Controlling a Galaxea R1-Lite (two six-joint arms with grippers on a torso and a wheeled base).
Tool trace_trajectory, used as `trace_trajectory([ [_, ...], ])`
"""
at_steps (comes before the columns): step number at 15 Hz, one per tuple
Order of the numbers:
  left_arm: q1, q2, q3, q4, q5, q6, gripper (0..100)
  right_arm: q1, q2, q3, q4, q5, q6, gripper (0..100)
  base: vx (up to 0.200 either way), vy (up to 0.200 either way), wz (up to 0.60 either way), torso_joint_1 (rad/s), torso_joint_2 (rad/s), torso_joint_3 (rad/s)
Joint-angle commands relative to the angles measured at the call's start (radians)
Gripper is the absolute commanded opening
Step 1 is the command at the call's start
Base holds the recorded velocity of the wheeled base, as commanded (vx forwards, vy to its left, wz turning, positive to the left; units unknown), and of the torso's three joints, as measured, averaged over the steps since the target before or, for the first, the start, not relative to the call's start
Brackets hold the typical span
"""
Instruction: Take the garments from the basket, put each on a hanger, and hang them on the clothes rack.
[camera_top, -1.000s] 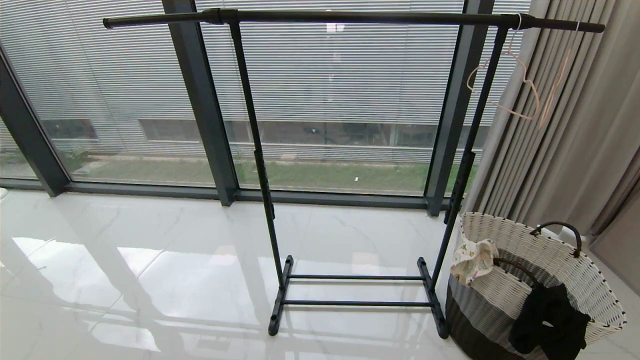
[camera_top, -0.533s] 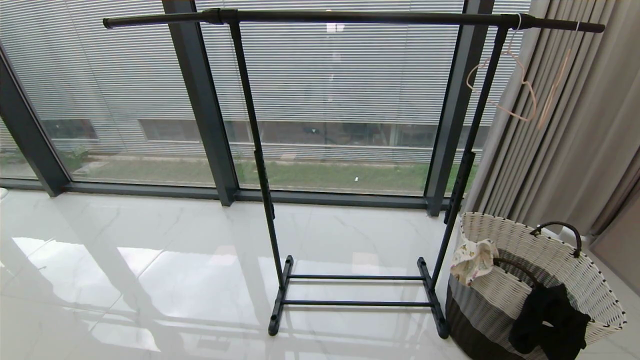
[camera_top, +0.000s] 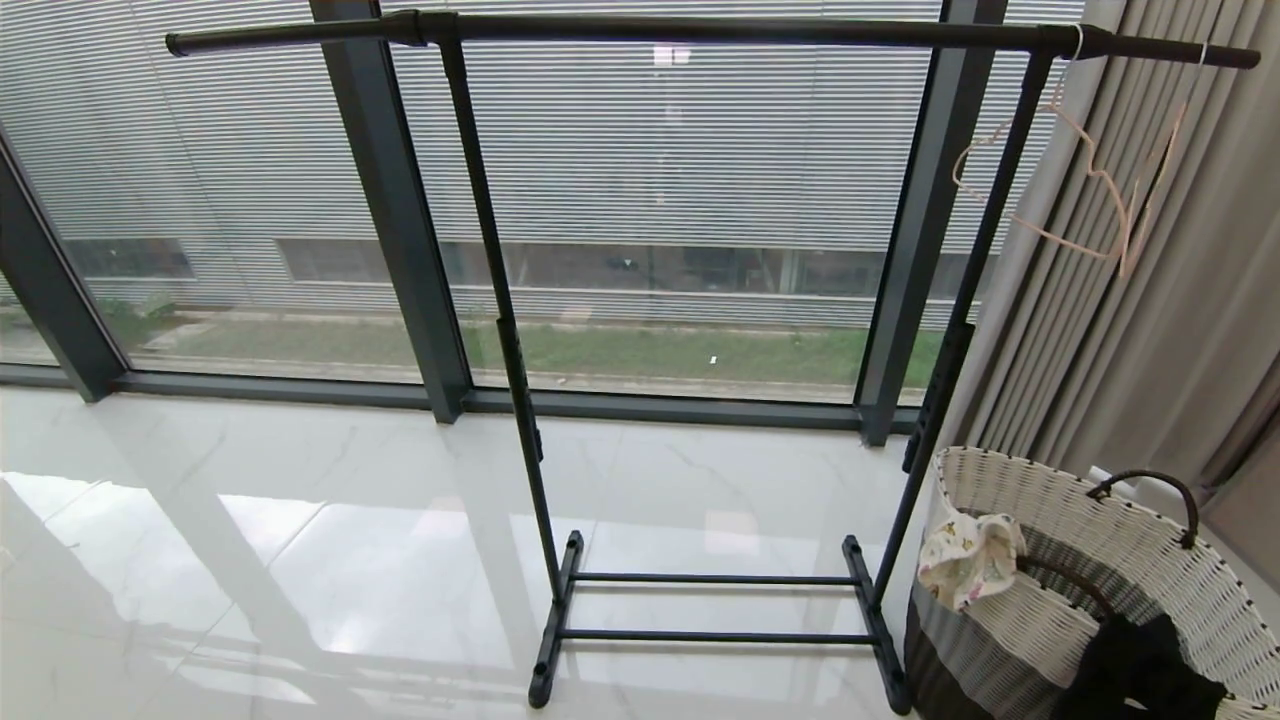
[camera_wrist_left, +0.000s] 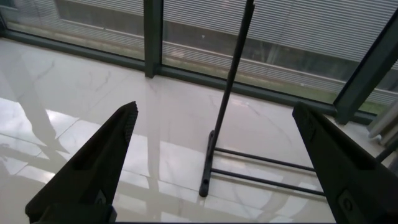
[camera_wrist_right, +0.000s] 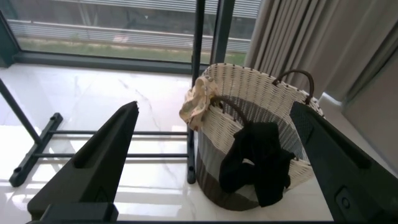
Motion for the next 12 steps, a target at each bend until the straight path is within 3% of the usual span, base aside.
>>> trace_trajectory([
  [1,0.000,0.000,0.000,0.000,0.001,-0.002,100,0.000,0.000,0.000,0.000,0.000,0.000,100,0.200,0.000,0.00,0.002,0.01,0.002],
  [9,0.000,0.000,0.000,-0.001,0.001,-0.004,100,0.000,0.000,0.000,0.000,0.000,0.003,100,0.000,0.000,0.00,0.000,0.00,0.000],
  [12,0.000,0.000,0.000,0.000,0.001,-0.004,100,0.000,0.000,0.000,0.000,0.000,0.003,100,-0.133,-0.200,0.00,-0.002,0.01,0.005],
])
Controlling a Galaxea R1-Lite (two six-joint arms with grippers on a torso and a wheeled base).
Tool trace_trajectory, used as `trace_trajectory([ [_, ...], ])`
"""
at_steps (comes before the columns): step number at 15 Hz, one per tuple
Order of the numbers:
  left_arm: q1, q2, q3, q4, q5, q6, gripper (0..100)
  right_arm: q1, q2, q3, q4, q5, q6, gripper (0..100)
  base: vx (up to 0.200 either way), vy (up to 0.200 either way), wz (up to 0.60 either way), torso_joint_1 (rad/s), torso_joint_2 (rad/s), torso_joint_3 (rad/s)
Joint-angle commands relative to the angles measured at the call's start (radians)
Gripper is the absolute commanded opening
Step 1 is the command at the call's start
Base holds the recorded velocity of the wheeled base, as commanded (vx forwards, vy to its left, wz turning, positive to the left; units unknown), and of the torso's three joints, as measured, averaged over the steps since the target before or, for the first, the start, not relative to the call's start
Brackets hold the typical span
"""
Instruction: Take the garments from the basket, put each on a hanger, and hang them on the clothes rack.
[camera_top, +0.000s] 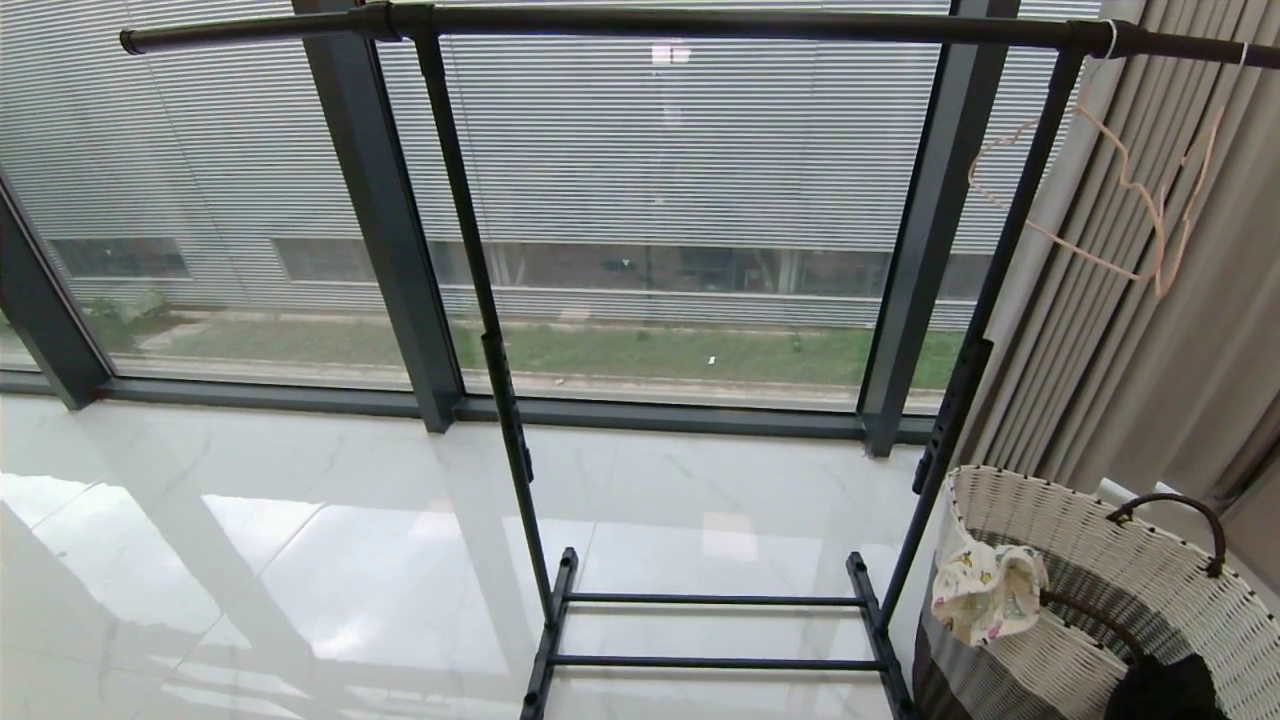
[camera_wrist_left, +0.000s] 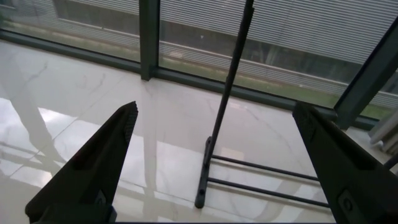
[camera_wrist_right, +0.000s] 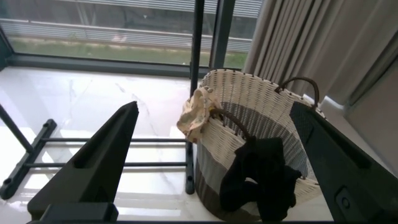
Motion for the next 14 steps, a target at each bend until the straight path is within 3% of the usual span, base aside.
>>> trace_trajectory([
  [1,0.000,0.000,0.000,-0.001,0.000,0.000,100,0.001,0.000,0.000,0.000,0.000,0.000,100,-0.200,-0.200,0.00,0.007,0.00,-0.002],
  [7,0.000,0.000,0.000,-0.001,0.000,0.000,100,0.001,0.000,0.000,0.000,0.000,0.001,100,-0.200,-0.200,0.00,0.002,0.01,0.001],
  [9,0.000,0.000,0.000,-0.001,0.000,-0.002,100,0.001,0.000,0.000,0.000,0.000,0.001,100,0.000,-0.200,0.00,0.007,0.00,0.002],
  [14,0.000,0.000,0.000,-0.001,0.000,-0.012,100,0.001,0.000,0.000,0.000,0.000,0.001,100,0.000,0.000,0.00,0.000,0.00,0.000],
])
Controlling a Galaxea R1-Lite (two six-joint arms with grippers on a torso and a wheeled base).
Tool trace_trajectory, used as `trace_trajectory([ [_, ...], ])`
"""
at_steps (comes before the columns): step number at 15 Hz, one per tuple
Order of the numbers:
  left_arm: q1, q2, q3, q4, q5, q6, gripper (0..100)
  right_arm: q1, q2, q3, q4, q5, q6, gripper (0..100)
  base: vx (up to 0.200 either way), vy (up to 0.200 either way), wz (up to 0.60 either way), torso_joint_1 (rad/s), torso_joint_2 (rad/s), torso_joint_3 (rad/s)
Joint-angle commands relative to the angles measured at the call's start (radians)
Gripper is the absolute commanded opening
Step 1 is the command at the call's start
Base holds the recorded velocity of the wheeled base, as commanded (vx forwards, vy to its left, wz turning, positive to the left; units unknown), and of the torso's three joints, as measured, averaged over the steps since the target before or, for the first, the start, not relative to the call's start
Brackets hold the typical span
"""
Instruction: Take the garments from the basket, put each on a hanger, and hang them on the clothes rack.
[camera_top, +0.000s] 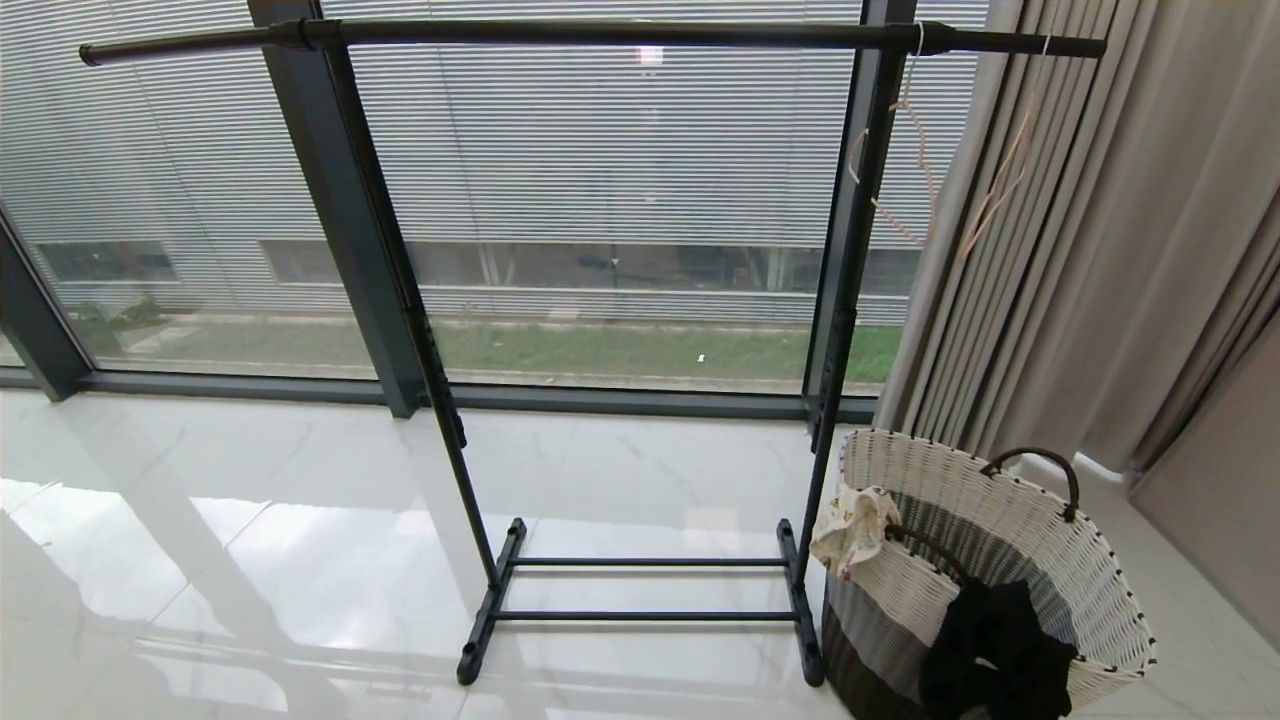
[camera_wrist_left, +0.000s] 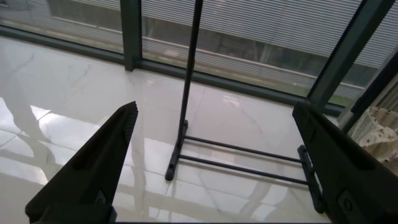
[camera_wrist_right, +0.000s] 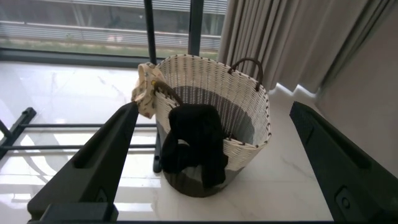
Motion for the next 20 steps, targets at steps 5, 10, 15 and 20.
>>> trace_trajectory([
  [5,0.001,0.000,0.000,-0.001,0.000,0.000,100,0.001,0.000,0.000,0.000,0.000,0.000,100,0.160,0.000,0.00,0.002,0.00,0.002],
  [10,0.000,0.000,0.000,0.001,0.000,0.000,100,0.001,0.000,0.000,0.000,0.000,0.007,100,0.200,0.000,0.00,0.004,0.00,-0.001],
  [15,0.001,0.000,0.000,0.001,0.002,-0.021,100,0.001,0.000,0.000,0.000,0.002,0.006,100,0.040,-0.040,0.00,0.001,0.00,0.000],
  [20,0.001,0.000,0.000,-0.001,0.002,-0.021,100,0.009,0.032,0.000,0.001,0.006,-0.062,100,0.000,0.000,0.00,0.000,0.00,0.000],
])
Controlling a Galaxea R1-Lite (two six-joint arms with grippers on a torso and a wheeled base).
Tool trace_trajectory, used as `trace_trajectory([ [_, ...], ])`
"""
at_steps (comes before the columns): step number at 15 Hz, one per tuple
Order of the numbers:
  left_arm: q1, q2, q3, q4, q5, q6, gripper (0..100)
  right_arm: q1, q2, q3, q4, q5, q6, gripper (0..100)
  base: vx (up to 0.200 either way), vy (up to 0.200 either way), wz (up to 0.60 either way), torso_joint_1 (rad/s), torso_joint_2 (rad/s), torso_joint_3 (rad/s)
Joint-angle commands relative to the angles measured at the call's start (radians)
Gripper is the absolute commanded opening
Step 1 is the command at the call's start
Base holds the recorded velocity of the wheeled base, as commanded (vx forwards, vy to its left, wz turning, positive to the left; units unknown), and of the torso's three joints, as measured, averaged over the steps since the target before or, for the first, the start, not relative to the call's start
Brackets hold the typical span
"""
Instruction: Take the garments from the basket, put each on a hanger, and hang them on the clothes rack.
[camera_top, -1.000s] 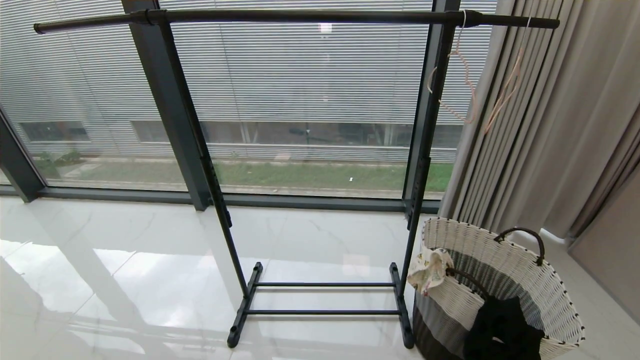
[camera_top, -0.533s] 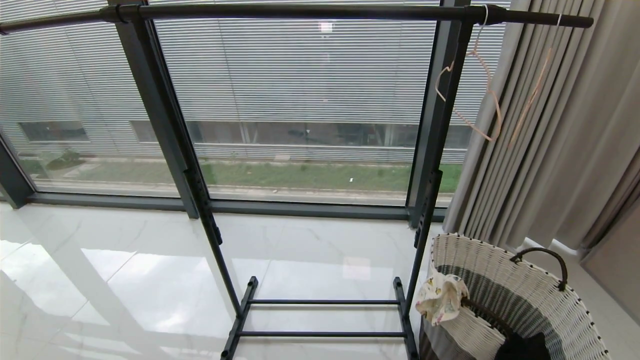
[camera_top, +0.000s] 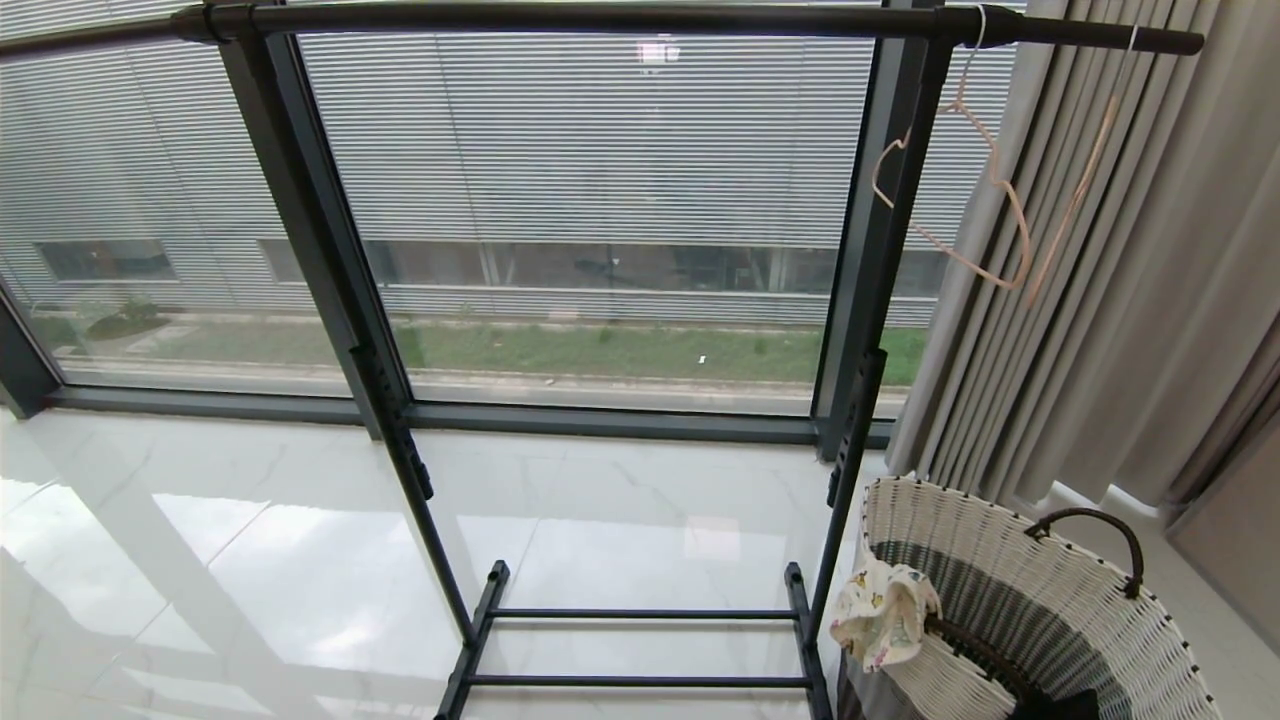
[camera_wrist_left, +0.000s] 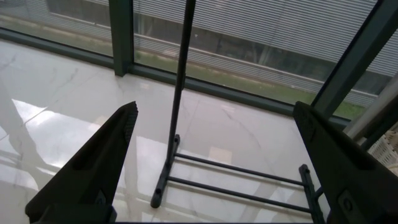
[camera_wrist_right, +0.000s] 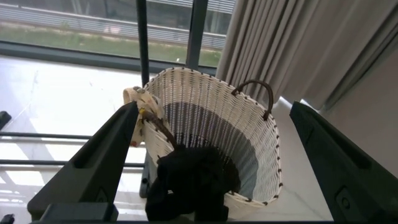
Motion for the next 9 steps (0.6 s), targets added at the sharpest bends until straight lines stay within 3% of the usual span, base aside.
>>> trace_trajectory([
  [1,0.000,0.000,0.000,0.000,0.000,0.000,100,0.004,0.014,0.000,0.000,0.001,-0.002,100,0.000,0.000,0.00,0.000,0.00,0.000],
  [4,0.001,0.000,0.000,-0.001,0.000,0.000,100,0.001,-0.006,0.000,-0.003,0.004,-0.004,100,0.000,0.000,0.00,0.000,0.00,0.000],
  [6,0.001,0.000,0.000,0.000,0.000,0.000,100,-0.002,-0.012,-0.025,-0.009,0.055,-0.018,100,0.000,0.000,0.00,0.000,0.00,0.000],
  [8,0.001,0.000,0.000,0.000,0.000,0.000,100,0.021,0.138,-0.178,0.046,0.085,-0.054,100,0.000,0.000,0.00,0.000,0.00,0.000],
  [9,0.000,0.000,0.000,-0.001,0.000,0.000,100,0.024,0.243,-0.221,0.080,0.087,-0.145,100,0.000,0.000,0.00,0.000,0.00,0.000],
])
